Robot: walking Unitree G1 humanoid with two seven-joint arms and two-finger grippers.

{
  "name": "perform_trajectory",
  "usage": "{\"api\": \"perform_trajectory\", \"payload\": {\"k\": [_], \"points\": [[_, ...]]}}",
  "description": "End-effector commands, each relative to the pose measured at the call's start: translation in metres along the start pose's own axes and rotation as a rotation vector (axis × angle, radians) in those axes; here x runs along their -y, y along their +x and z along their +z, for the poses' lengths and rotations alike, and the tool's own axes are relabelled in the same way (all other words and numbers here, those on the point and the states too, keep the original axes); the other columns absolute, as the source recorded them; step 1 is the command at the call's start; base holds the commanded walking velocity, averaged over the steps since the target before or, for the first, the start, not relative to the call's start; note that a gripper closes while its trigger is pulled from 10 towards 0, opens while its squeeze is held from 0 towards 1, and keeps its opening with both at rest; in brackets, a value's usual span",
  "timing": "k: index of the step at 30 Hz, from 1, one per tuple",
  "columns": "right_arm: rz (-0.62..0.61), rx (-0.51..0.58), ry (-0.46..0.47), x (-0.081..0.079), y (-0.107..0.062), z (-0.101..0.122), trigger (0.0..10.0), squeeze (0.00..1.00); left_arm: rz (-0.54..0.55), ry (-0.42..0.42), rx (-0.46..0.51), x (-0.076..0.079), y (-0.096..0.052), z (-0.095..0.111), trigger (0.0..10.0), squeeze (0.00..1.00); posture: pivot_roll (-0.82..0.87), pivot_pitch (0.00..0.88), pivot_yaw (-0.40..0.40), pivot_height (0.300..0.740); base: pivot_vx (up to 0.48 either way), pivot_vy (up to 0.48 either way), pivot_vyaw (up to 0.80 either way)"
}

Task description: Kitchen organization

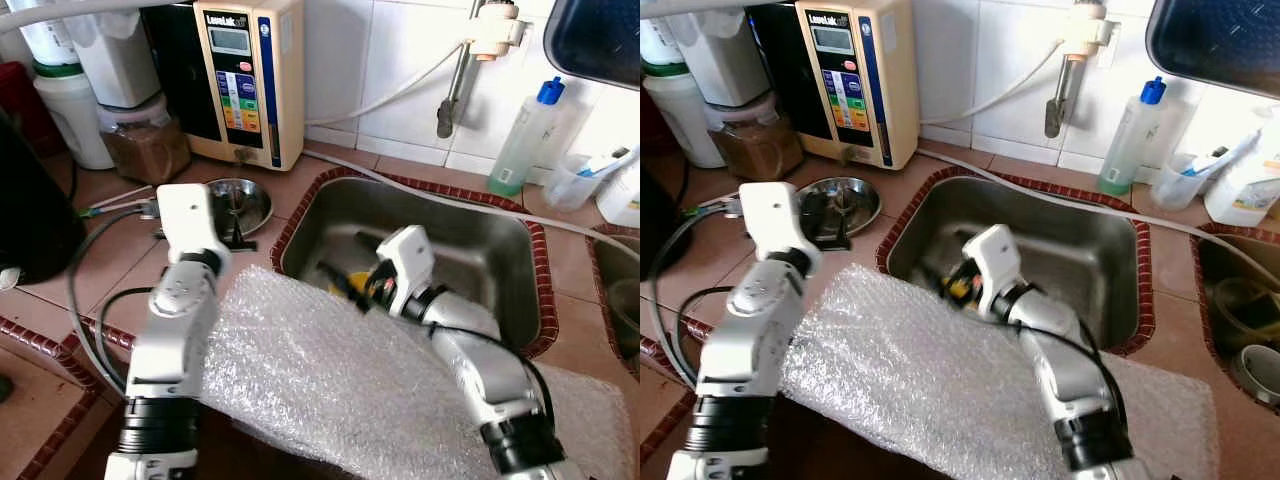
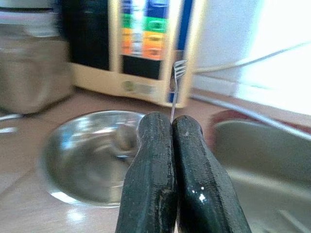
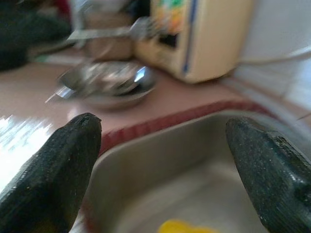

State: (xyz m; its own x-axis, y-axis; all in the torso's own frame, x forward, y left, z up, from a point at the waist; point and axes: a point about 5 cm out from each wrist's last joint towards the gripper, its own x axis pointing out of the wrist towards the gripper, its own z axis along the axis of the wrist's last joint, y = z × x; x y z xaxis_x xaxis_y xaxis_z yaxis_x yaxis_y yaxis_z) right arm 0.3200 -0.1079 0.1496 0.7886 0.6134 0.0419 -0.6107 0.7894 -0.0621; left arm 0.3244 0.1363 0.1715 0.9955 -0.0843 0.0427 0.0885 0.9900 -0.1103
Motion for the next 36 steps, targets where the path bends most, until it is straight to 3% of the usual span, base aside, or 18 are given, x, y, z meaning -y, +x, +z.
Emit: {"api": "perform_trajectory", "payload": {"k": [1,5,8,12,18,24,28,36], "points": [[-0.057,0.031,0.012,0.009,0.000,0.005,10.0,0.00,-0.047,-0.027,0.066,0.005,0.000,0.012,0.0,0.00,0.08,0.000,0.021,0.740,0.000,0.000,0.00],[-0.113,0.063,0.032,0.016,0.002,0.010,10.0,0.00,-0.127,-0.084,0.097,0.013,0.001,0.016,0.0,0.00,0.08,0.000,0.018,0.740,0.000,0.000,0.00],[-0.156,0.091,0.068,0.021,0.004,0.013,10.0,0.00,-0.254,-0.120,0.113,0.024,0.000,0.018,0.0,0.00,0.08,0.000,0.019,0.740,0.000,0.000,0.00],[-0.136,0.099,0.068,0.019,0.005,0.014,10.0,0.00,-0.281,-0.151,0.118,0.026,-0.001,0.018,0.0,0.00,0.07,0.000,0.020,0.740,0.000,0.000,0.00],[-0.178,0.151,0.227,0.025,0.004,0.016,10.0,0.00,-0.407,-0.244,0.096,0.040,-0.003,0.011,0.0,0.00,0.07,0.000,0.018,0.740,0.000,0.000,0.00],[-0.166,0.214,0.378,0.027,0.006,0.023,10.0,0.00,-0.477,-0.257,0.055,0.050,-0.005,0.001,0.0,0.00,0.06,0.000,0.012,0.740,0.000,0.000,0.00],[-0.061,0.269,0.512,0.022,0.003,0.031,10.0,0.00,-0.518,-0.283,0.025,0.060,-0.009,-0.008,0.0,0.00,0.05,0.000,0.008,0.740,0.000,0.000,0.00],[0.027,0.282,0.600,0.017,-0.002,0.035,10.0,0.00,-0.586,-0.275,0.001,0.073,-0.012,-0.015,0.0,0.00,0.04,0.000,0.005,0.740,0.000,0.000,0.00]]}}
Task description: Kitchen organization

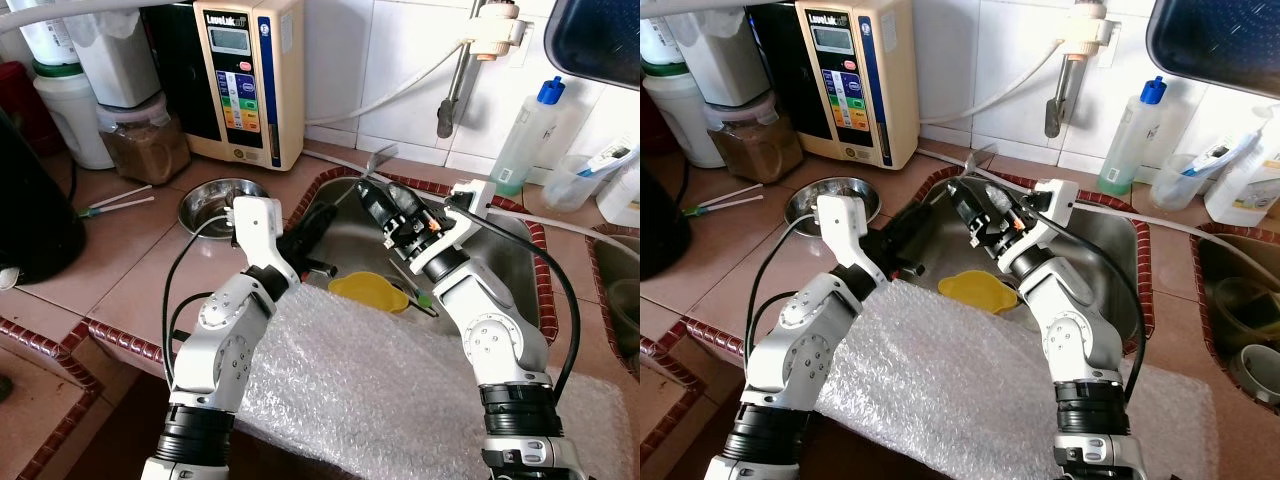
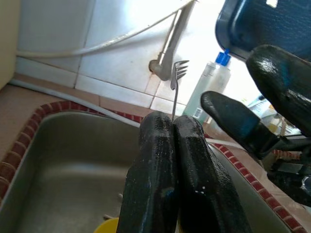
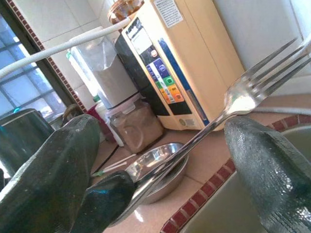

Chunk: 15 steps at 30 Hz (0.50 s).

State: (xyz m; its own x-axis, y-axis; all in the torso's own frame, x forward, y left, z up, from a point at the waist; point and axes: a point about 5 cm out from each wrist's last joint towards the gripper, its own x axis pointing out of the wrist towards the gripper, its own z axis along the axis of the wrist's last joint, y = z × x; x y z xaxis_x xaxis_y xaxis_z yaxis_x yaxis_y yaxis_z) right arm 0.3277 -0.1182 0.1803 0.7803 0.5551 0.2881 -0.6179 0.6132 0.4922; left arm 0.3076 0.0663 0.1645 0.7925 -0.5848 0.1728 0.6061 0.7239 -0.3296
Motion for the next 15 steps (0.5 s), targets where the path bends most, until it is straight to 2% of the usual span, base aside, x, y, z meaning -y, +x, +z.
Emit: {"api": "perform_trajectory", "payload": {"k": [1,3,5,6,8,12,13,14,15], "points": [[0.001,0.016,0.033,0.001,-0.001,0.005,10.0,0.00,-0.022,0.011,0.000,0.005,0.002,-0.002,0.0,0.00,0.05,0.000,0.002,0.740,0.000,0.000,0.00],[-0.014,0.009,0.055,0.002,-0.001,0.005,10.0,0.00,-0.016,0.011,0.010,0.005,0.003,-0.002,0.0,0.00,0.05,0.000,-0.004,0.740,0.000,0.000,0.00],[-0.035,-0.026,0.039,0.005,0.003,-0.001,10.0,0.00,-0.037,0.034,0.003,0.007,0.003,-0.002,0.0,0.00,0.06,0.000,-0.006,0.740,0.000,0.000,0.00],[-0.071,-0.088,-0.022,0.008,0.006,-0.009,10.0,0.00,-0.052,0.055,0.000,0.009,0.003,-0.003,0.0,0.00,0.05,0.000,-0.005,0.740,0.000,0.000,0.00],[-0.101,-0.135,-0.074,0.011,0.008,-0.016,10.0,0.00,-0.049,0.050,0.006,0.009,0.002,-0.004,0.0,0.00,0.05,0.000,-0.003,0.740,0.000,0.000,0.00],[-0.112,-0.110,-0.067,0.010,0.014,-0.014,10.0,0.00,-0.043,0.036,0.001,0.008,0.001,-0.005,0.0,0.00,0.05,0.000,-0.002,0.740,0.000,0.000,0.00],[-0.115,-0.107,-0.070,0.010,0.015,-0.013,4.0,0.00,-0.043,0.035,0.003,0.008,0.001,-0.005,0.0,0.00,0.05,0.000,-0.002,0.740,0.000,0.000,0.00],[-0.127,-0.091,-0.075,0.010,0.018,-0.011,0.0,0.00,-0.051,0.043,0.000,0.009,0.001,-0.005,0.0,0.00,0.05,0.000,0.000,0.740,0.000,0.000,0.00],[-0.137,-0.080,-0.077,0.011,0.019,-0.009,0.0,0.00,-0.058,0.051,-0.001,0.009,0.001,-0.005,0.0,0.00,0.05,0.000,0.000,0.740,0.000,0.000,0.00]]}}
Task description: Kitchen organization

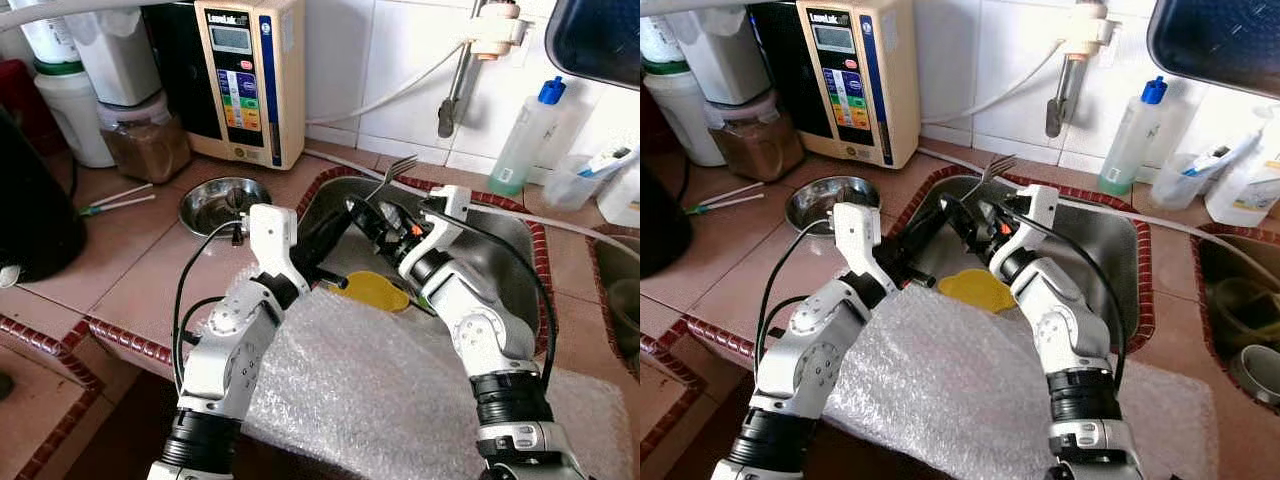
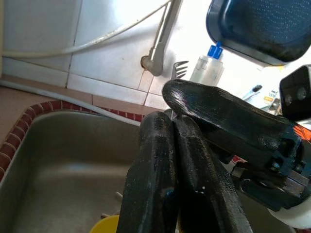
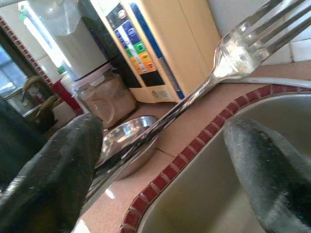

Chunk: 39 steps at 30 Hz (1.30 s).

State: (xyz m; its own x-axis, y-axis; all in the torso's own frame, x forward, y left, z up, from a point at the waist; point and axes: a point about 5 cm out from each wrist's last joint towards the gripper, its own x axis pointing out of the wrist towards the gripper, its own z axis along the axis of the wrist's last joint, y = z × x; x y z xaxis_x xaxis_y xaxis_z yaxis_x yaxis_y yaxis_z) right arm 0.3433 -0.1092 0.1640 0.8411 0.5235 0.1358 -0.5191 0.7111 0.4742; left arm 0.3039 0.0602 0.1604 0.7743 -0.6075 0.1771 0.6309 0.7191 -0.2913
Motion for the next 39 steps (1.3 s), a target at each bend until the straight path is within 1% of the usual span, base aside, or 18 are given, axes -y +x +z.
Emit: {"api": "perform_trajectory", "payload": {"k": [1,4,8,10,13,21,25,30,35,37,38,39], "points": [[-0.030,0.049,-0.028,0.000,0.007,0.012,0.0,0.00,-0.033,0.019,0.004,0.005,0.002,0.001,0.0,0.00,0.05,0.000,0.002,0.740,0.000,0.000,0.00],[-0.077,0.110,-0.017,0.003,0.012,0.021,0.0,0.00,-0.043,0.024,0.001,0.006,0.002,0.000,0.0,0.00,0.06,0.000,0.004,0.740,0.000,0.000,0.00],[-0.105,0.124,-0.009,0.005,0.015,0.023,0.0,0.00,-0.047,0.030,0.000,0.006,0.002,0.000,0.0,0.00,0.06,0.000,0.006,0.740,0.000,0.000,0.00],[-0.115,0.122,0.006,0.005,0.016,0.022,0.0,0.00,-0.044,0.033,0.001,0.005,0.002,0.000,0.0,0.00,0.06,0.000,0.006,0.740,0.000,0.000,0.00],[-0.112,0.110,0.005,0.005,0.018,0.021,0.0,0.00,-0.038,0.036,0.004,0.004,0.002,0.001,0.0,0.00,0.06,0.000,0.006,0.740,0.000,0.000,0.00],[-0.149,0.091,0.043,0.012,0.018,0.018,0.0,0.00,-0.041,0.040,0.004,0.003,0.002,0.000,0.0,0.00,0.06,0.000,0.007,0.740,0.000,0.000,0.00],[-0.172,0.082,0.075,0.017,0.018,0.017,0.0,0.00,-0.048,0.056,0.000,0.003,0.003,0.000,0.0,0.00,0.06,0.000,0.009,0.740,0.000,0.000,0.00],[-0.168,0.080,0.079,0.016,0.019,0.017,0.0,0.00,-0.049,0.088,-0.007,0.004,0.004,-0.001,0.0,0.00,0.06,0.000,0.012,0.740,0.000,0.000,0.00],[-0.177,0.082,0.083,0.018,0.019,0.016,0.0,0.00,-0.023,0.114,-0.026,-0.001,0.004,-0.004,0.0,0.00,0.06,0.000,0.013,0.740,0.000,0.000,0.00],[-0.177,0.080,0.077,0.018,0.019,0.016,0.0,0.00,-0.003,0.137,-0.042,-0.004,0.003,-0.006,0.0,0.00,0.06,0.000,0.015,0.740,0.000,0.000,0.00],[-0.184,0.082,0.064,0.018,0.019,0.016,0.0,0.00,0.042,0.159,-0.079,-0.010,0.003,-0.010,0.0,0.00,0.06,0.000,0.016,0.740,0.000,0.000,0.00],[-0.194,0.086,0.048,0.019,0.019,0.017,0.0,0.00,0.061,0.168,-0.099,-0.013,0.003,-0.013,0.5,0.00,0.06,0.000,0.017,0.740,0.000,0.000,0.00]]}}
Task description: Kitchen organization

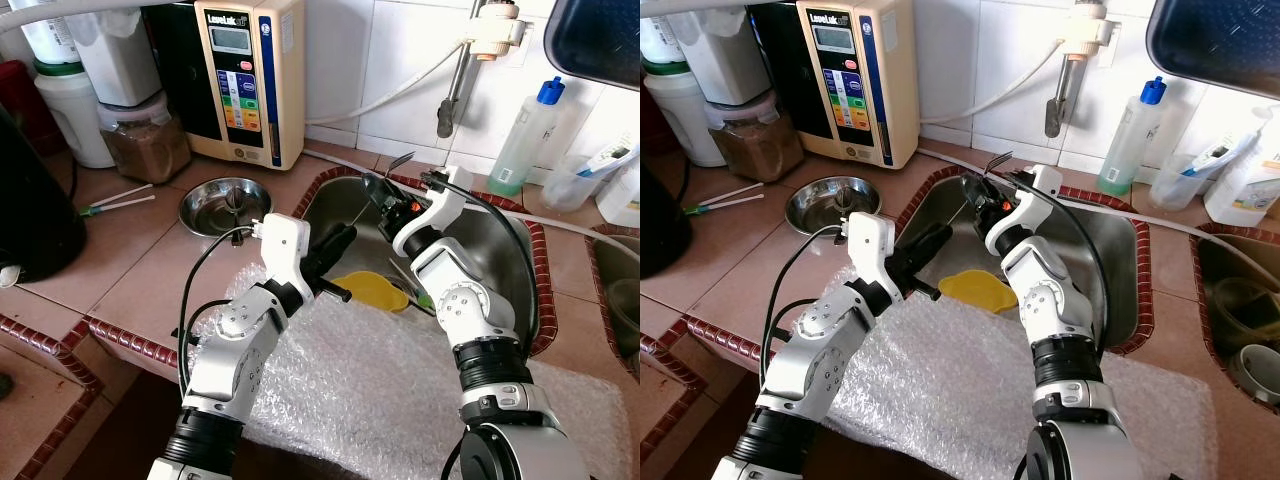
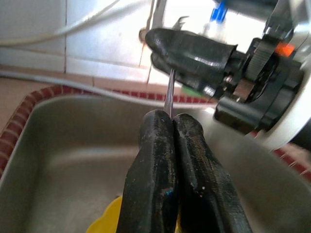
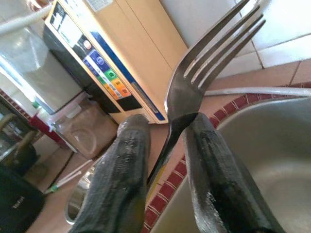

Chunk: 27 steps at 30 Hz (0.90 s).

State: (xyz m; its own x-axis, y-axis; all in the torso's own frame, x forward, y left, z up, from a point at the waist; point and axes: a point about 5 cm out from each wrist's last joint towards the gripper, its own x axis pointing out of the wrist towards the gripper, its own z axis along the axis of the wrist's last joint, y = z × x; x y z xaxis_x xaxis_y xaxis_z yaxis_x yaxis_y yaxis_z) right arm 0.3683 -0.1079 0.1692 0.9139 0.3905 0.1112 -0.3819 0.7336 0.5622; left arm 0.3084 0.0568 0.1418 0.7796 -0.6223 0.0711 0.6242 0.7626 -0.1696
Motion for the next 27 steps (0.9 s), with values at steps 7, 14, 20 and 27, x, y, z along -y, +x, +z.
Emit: {"api": "perform_trajectory", "payload": {"k": [7,14,20,27], "points": [[-0.071,-0.013,-0.225,0.012,-0.003,0.002,0.0,0.00,0.075,0.055,-0.036,-0.013,0.000,-0.002,5.5,0.00,0.06,0.000,0.020,0.740,0.000,0.000,0.00],[-0.096,-0.014,-0.266,0.014,-0.002,0.000,0.0,0.00,0.090,0.090,-0.047,-0.016,0.001,-0.004,10.0,0.00,0.06,0.000,0.021,0.740,0.000,0.000,0.00],[-0.103,-0.012,-0.277,0.015,-0.002,0.000,0.0,0.00,0.095,0.095,-0.049,-0.017,0.001,-0.004,10.0,0.00,0.06,0.000,0.020,0.740,0.000,0.000,0.00],[-0.118,-0.022,-0.322,0.018,-0.003,-0.002,0.0,0.00,0.153,0.105,-0.049,-0.025,0.001,-0.003,10.0,0.00,0.06,0.000,0.021,0.740,0.000,0.000,0.00]]}}
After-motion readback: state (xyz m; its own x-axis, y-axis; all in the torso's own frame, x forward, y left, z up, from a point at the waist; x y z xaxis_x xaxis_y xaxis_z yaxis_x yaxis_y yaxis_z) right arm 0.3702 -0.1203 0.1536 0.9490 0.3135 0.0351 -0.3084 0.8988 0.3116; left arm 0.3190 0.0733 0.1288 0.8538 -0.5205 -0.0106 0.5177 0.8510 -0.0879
